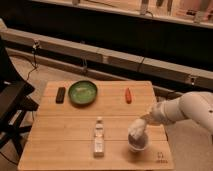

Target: Place the white sponge in the ceramic cup

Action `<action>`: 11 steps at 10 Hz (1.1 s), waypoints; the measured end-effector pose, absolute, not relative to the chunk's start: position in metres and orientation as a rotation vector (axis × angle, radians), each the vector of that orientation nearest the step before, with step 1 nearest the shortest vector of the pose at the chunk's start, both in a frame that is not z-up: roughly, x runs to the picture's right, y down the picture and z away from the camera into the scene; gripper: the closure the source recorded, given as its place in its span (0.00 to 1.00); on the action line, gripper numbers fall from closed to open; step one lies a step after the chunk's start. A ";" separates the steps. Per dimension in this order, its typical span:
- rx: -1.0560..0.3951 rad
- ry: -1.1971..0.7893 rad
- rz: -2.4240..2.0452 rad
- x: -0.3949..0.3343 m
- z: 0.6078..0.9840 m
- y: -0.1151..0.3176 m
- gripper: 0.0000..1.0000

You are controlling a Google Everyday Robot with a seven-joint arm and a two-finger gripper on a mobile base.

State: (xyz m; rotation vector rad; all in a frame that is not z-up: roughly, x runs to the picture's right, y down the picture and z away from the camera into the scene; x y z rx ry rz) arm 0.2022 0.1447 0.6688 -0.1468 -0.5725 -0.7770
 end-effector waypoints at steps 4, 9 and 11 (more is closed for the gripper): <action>-0.162 -0.551 -0.766 0.207 0.672 0.148 0.38; -0.182 -0.526 -0.753 0.216 0.676 0.151 0.20; -0.193 -0.524 -0.755 0.217 0.678 0.154 0.20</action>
